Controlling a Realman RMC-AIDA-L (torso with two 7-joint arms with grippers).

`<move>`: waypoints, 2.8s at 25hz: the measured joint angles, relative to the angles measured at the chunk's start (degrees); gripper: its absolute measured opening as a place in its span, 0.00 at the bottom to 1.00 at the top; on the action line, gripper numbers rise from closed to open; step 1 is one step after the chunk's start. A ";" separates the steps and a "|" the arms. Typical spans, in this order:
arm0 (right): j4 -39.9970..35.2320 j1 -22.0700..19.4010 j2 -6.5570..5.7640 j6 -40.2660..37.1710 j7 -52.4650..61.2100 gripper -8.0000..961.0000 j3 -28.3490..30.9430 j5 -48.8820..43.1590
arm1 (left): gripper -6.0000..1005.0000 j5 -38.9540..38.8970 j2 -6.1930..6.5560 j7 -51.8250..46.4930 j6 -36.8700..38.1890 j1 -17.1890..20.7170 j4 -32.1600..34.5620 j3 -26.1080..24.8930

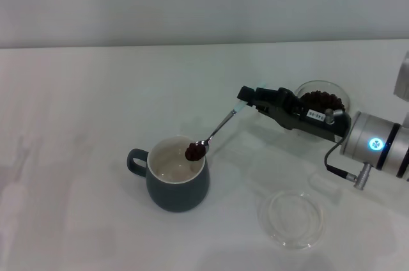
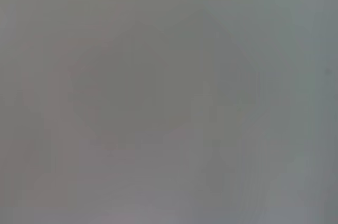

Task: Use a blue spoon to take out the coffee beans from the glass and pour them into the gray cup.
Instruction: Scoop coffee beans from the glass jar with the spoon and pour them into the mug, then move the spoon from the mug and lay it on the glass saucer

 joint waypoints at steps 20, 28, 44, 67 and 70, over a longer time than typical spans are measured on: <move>-6.24 0.55 0.00 0.87 -6.31 0.15 -5.31 0.04 | 0.87 0.61 -0.21 0.04 0.00 1.11 0.52 0.00; -7.00 0.10 -0.06 0.22 -9.44 0.15 -5.48 -0.11 | 0.87 0.60 -0.14 0.03 0.00 1.17 0.51 0.00; -8.72 0.04 -0.04 -0.21 -18.67 0.15 -5.53 0.03 | 0.87 0.60 -0.12 0.03 0.00 1.11 0.51 -0.01; -8.53 -4.26 -3.94 -18.95 -33.11 0.15 2.65 1.70 | 0.87 0.18 -0.03 0.04 0.36 0.87 0.43 -0.45; -3.67 -4.25 -7.73 -20.98 -30.06 0.15 3.09 0.72 | 0.87 0.10 -0.03 0.03 0.36 0.80 0.34 -0.45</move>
